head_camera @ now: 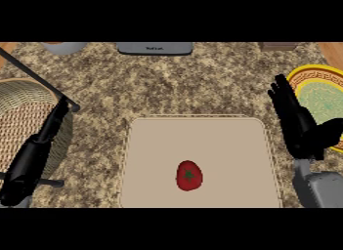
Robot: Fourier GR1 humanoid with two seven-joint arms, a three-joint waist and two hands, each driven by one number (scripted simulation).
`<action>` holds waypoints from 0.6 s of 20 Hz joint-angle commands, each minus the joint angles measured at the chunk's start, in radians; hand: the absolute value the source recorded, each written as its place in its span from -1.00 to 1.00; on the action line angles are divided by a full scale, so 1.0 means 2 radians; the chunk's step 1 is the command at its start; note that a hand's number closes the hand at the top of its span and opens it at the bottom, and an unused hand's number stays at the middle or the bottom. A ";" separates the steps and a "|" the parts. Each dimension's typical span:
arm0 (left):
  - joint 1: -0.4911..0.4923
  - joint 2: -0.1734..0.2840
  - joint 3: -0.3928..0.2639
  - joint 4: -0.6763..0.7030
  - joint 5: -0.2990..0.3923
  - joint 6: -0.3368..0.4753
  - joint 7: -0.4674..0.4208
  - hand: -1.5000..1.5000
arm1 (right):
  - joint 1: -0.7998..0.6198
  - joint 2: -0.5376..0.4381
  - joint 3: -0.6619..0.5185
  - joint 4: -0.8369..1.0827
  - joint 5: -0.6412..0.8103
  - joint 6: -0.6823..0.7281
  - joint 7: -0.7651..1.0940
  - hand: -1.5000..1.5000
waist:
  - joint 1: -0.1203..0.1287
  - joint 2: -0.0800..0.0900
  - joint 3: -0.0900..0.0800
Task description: Pick the tomato from the tray and place it in the plate
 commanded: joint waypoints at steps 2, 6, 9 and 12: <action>0.009 -0.033 0.011 0.037 0.025 0.011 0.029 0.00 | -0.002 0.017 0.044 -0.030 -0.019 0.055 0.005 1.00 | -0.002 -0.008 0.010; 0.014 -0.076 0.016 0.079 0.056 0.044 0.095 0.00 | -0.052 0.067 0.132 -0.064 -0.051 0.124 0.016 1.00 | 0.017 -0.003 0.010; 0.015 -0.074 0.011 0.072 0.060 0.036 0.097 0.00 | -0.105 -0.136 0.128 -0.080 0.212 0.088 -0.030 1.00 | -0.005 -0.023 -0.004; 0.020 -0.092 0.012 0.075 0.071 0.050 0.134 0.00 | -0.004 -0.035 0.180 -0.064 0.245 -0.010 -0.084 1.00 | -0.009 -0.007 0.011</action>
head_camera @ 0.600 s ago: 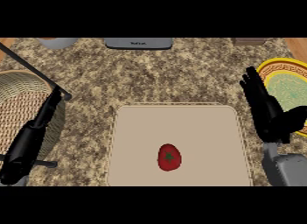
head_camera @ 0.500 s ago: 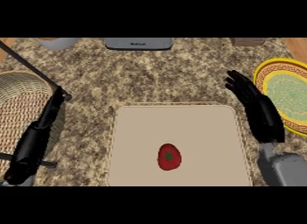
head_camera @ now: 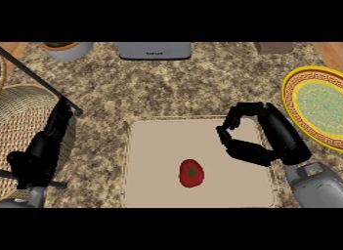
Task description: Pick the tomato from the tray and place it in the plate
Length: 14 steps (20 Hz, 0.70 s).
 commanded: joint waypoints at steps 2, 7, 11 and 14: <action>0.033 -0.014 0.001 0.038 0.026 -0.001 0.040 0.00 | 0.101 0.105 0.013 0.025 -0.036 -0.081 -0.074 1.00 | -0.004 0.018 0.002; 0.029 -0.029 -0.014 0.050 0.016 0.004 0.050 0.00 | 0.120 0.092 0.050 0.052 -0.091 0.037 -0.208 -1.00 | 0.002 0.017 0.000; 0.014 -0.037 -0.021 0.033 0.004 0.018 0.074 0.00 | 0.103 0.030 0.080 0.061 0.011 0.034 -0.205 -1.00 | -0.001 0.011 -0.001; 0.017 -0.037 -0.017 0.045 0.002 0.018 0.073 0.00 | 0.086 0.006 0.100 0.042 0.087 0.003 -0.151 -1.00 | -0.006 0.009 -0.003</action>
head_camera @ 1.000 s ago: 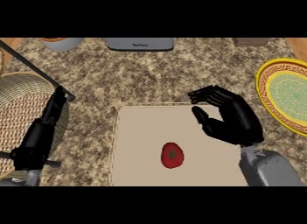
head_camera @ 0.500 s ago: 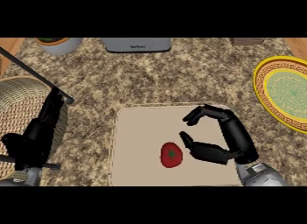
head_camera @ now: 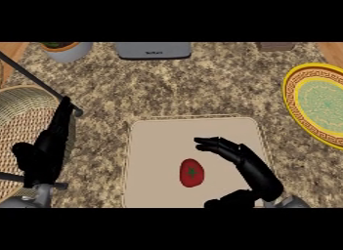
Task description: Pick the tomato from the tray and place it in the plate
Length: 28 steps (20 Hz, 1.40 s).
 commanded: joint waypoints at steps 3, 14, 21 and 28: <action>0.015 -0.001 0.006 0.051 0.018 -0.014 0.034 0.00 | -0.042 -0.070 0.013 -0.040 0.098 0.008 0.082 -1.00 | -0.005 0.004 -0.012; 0.002 -0.019 -0.002 0.067 -0.002 -0.006 0.049 0.00 | -0.111 -0.065 0.090 -0.058 0.129 0.167 0.278 -1.00 | 0.001 0.007 -0.011; 0.016 -0.017 0.006 0.060 -0.001 -0.027 0.040 0.00 | -0.128 -0.019 0.089 -0.055 0.129 0.202 0.357 -1.00 | 0.006 0.006 -0.010; 0.012 -0.043 -0.016 0.057 -0.021 -0.022 0.051 0.00 | -0.148 0.026 0.102 -0.009 0.151 0.209 0.351 -1.00 | 0.007 0.007 -0.010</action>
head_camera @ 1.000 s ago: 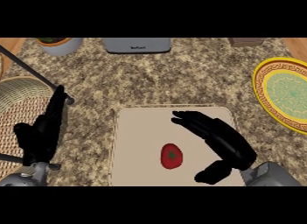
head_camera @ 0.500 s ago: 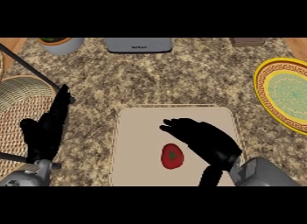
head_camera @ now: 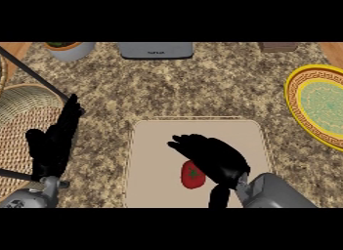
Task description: Pick the tomato from the tray and place it in the plate
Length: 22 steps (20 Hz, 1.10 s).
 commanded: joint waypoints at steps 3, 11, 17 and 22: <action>0.005 -0.031 -0.005 0.068 -0.007 0.001 -0.003 0.00 | 0.013 0.001 0.007 -0.001 0.015 0.013 -0.016 -1.00 | -0.005 0.008 -0.010; 0.030 -0.022 0.003 0.033 -0.005 -0.010 0.021 0.00 | 0.012 0.033 0.001 0.048 0.028 0.003 -0.029 -1.00 | 0.000 0.007 -0.010; 0.014 -0.019 0.021 0.054 -0.004 -0.028 0.013 0.00 | -0.009 0.041 -0.009 0.085 0.037 0.020 -0.040 -1.00 | 0.000 0.008 -0.010; 0.039 -0.031 0.015 0.047 -0.011 -0.028 -0.007 0.00 | -0.006 0.030 0.009 0.101 0.082 -0.019 -0.098 1.00 | 0.002 0.008 -0.010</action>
